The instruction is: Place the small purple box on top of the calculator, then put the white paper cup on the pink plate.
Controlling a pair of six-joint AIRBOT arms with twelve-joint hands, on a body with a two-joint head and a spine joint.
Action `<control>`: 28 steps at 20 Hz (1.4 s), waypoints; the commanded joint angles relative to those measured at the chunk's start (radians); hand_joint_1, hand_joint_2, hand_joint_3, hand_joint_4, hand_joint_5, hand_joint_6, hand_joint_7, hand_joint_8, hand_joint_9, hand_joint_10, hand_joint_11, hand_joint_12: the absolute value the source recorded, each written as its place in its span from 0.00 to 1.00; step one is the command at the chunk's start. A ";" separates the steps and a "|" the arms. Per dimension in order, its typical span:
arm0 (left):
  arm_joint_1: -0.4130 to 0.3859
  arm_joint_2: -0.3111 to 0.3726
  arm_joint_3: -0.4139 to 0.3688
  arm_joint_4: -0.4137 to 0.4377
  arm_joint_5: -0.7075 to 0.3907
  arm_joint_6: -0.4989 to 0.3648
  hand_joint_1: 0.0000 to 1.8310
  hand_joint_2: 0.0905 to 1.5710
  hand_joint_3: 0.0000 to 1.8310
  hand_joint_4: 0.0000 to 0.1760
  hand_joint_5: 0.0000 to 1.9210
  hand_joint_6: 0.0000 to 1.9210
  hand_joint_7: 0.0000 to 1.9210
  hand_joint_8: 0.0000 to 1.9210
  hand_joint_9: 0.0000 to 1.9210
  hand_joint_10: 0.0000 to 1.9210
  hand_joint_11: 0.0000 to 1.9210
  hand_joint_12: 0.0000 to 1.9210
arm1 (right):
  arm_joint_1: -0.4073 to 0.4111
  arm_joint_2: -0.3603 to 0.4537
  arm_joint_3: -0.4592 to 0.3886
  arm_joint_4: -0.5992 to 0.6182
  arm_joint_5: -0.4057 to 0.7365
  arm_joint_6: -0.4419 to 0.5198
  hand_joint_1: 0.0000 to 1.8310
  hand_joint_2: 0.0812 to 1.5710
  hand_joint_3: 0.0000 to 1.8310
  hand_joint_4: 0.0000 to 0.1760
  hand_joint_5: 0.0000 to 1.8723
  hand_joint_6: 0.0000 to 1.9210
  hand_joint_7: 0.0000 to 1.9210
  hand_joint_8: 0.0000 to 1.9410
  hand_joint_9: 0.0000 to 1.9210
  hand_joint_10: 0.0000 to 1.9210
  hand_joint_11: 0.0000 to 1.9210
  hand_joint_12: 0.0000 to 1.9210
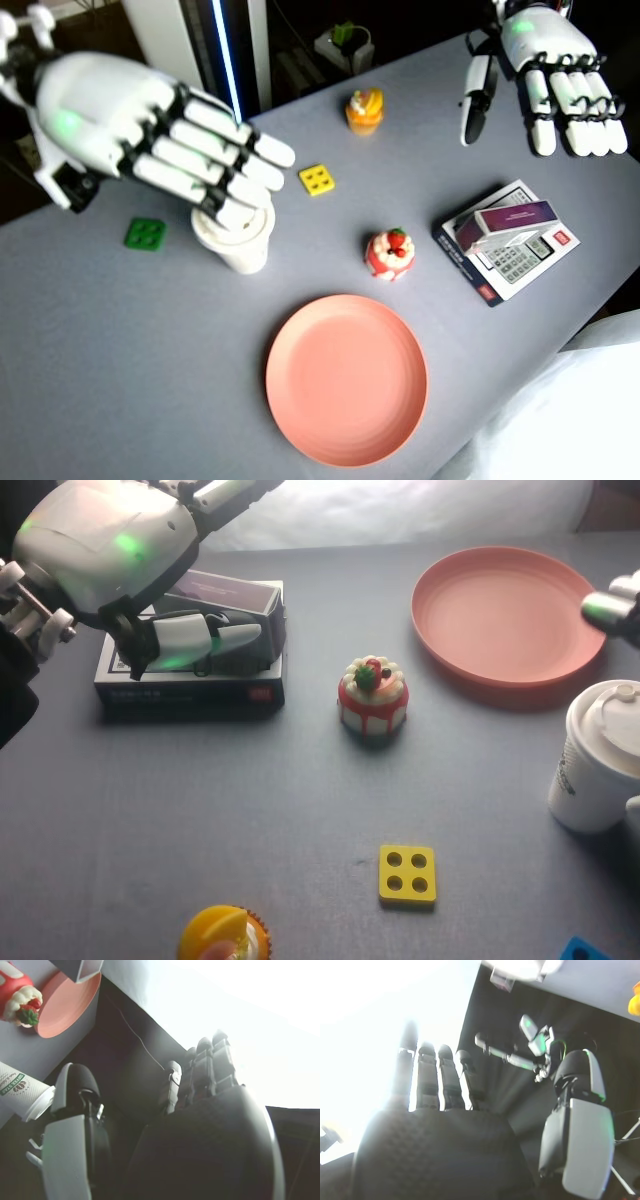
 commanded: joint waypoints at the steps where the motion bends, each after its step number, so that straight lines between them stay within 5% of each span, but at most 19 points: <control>1: -0.009 0.003 -0.005 0.013 -0.131 0.000 0.36 0.70 0.01 0.53 0.01 0.00 0.00 0.00 0.00 0.00 0.00 0.00 | 0.020 -0.009 0.012 0.012 0.084 0.006 0.32 0.58 0.00 0.34 0.00 0.00 0.00 0.00 0.00 0.00 0.00 0.66; 4: -0.005 0.006 -0.008 0.012 -0.139 0.000 0.38 0.70 0.01 0.57 0.01 0.00 0.00 0.00 0.00 0.00 0.00 0.00 | 0.054 -0.043 0.043 0.013 0.012 0.006 0.34 0.58 0.00 0.39 0.00 0.00 0.00 0.00 0.00 0.00 0.00 0.75; 5: -0.005 0.008 -0.008 0.013 -0.139 0.000 0.39 0.71 0.01 0.46 0.01 0.00 0.00 0.00 0.00 0.00 0.00 0.00 | 0.069 -0.062 0.060 0.013 -0.022 0.006 0.35 0.58 0.00 0.27 0.00 0.00 0.00 0.00 0.00 0.00 0.00 0.74; 6: -0.005 0.008 -0.009 0.013 -0.140 0.000 0.39 0.71 0.01 0.46 0.01 0.00 0.00 0.00 0.00 0.00 0.00 0.00 | 0.079 -0.073 0.070 0.014 -0.040 0.006 0.35 0.58 0.00 0.27 0.00 0.00 0.00 0.00 0.00 0.00 0.00 0.74; 8: -0.003 0.010 -0.010 0.013 -0.144 0.000 0.39 0.71 0.01 0.46 0.01 0.00 0.00 0.00 0.00 0.00 0.00 0.00 | 0.098 -0.099 0.092 0.015 -0.088 0.006 0.38 0.60 0.00 0.00 0.00 0.00 0.00 0.00 0.00 0.00 0.00 0.66; 11: 0.000 0.011 -0.012 0.013 -0.147 0.000 0.39 0.70 0.00 0.44 0.01 0.00 0.00 0.00 0.00 0.00 0.00 0.00 | 0.106 -0.116 0.111 0.024 -0.123 0.006 0.46 0.63 0.01 0.00 0.00 0.00 0.00 0.00 0.03 0.01 0.00 0.68; 13: 0.001 0.011 -0.014 0.013 -0.150 0.000 0.39 0.71 0.01 0.45 0.01 0.00 0.00 0.00 0.00 0.00 0.00 0.00 | 0.106 -0.116 0.112 0.026 -0.125 0.006 0.54 0.68 0.00 0.00 0.08 0.01 0.13 0.02 0.10 0.28 0.00 0.88; 14: 0.001 0.011 -0.014 0.013 -0.151 0.000 0.39 0.71 0.01 0.50 0.01 0.00 0.00 0.00 0.00 0.00 0.00 0.00 | 0.107 -0.116 0.113 0.028 -0.125 0.006 0.61 0.69 0.00 0.00 0.18 0.06 0.27 0.09 0.20 0.49 0.11 0.90; 15: 0.002 0.011 -0.014 0.013 -0.151 0.000 0.38 0.72 0.01 0.56 0.01 0.00 0.00 0.00 0.00 0.00 0.00 0.00 | 0.110 -0.116 0.114 0.028 -0.124 0.006 0.66 0.69 0.00 0.00 0.24 0.14 0.36 0.21 0.30 0.63 0.23 0.94; 16: 0.004 0.011 -0.014 0.010 -0.151 0.000 0.39 0.73 0.01 0.59 0.01 0.00 0.00 0.00 0.00 0.00 0.01 0.00 | 0.115 -0.117 0.114 0.028 -0.117 0.006 0.71 0.75 0.00 0.00 0.23 0.35 0.39 0.60 0.36 0.79 0.35 0.99; 17: 0.005 0.012 -0.014 0.010 -0.151 0.000 0.39 0.73 0.01 0.54 0.01 0.00 0.00 0.00 0.00 0.00 0.01 0.00 | 0.116 -0.117 0.114 0.028 -0.106 0.006 0.71 0.77 0.00 0.00 0.19 0.49 0.37 0.72 0.38 0.89 0.42 1.00; 18: 0.007 0.013 -0.014 0.009 -0.152 0.000 0.39 0.74 0.01 0.53 0.01 0.00 0.00 0.00 0.00 0.00 0.00 0.00 | 0.121 -0.117 0.113 0.028 -0.086 0.006 0.71 0.78 0.00 0.00 0.19 0.57 0.37 0.74 0.32 0.93 0.38 1.00; 22: 0.013 0.014 -0.015 0.008 -0.159 -0.003 0.38 0.76 0.00 0.60 0.00 0.00 0.00 0.00 0.00 0.00 0.00 0.07 | 0.155 -0.109 0.114 0.028 -0.019 0.006 0.71 0.78 0.00 0.00 0.17 0.65 0.36 0.76 0.24 0.91 0.25 1.00; 26: 0.021 0.015 -0.016 0.008 -0.165 -0.007 0.37 0.75 0.00 0.55 0.01 0.00 0.00 0.00 0.00 0.00 0.00 0.12 | 0.218 -0.109 0.144 0.032 -0.008 0.006 0.71 0.80 0.00 0.00 0.12 0.63 0.34 0.78 0.25 0.89 0.29 1.00; 28: 0.024 0.014 -0.017 0.008 -0.168 -0.008 0.38 0.75 0.00 0.46 0.01 0.00 0.00 0.00 0.00 0.00 0.00 0.16 | 0.251 -0.121 0.168 0.045 -0.009 0.006 0.76 0.73 0.00 0.00 0.12 0.65 0.19 0.64 0.22 0.85 0.26 1.00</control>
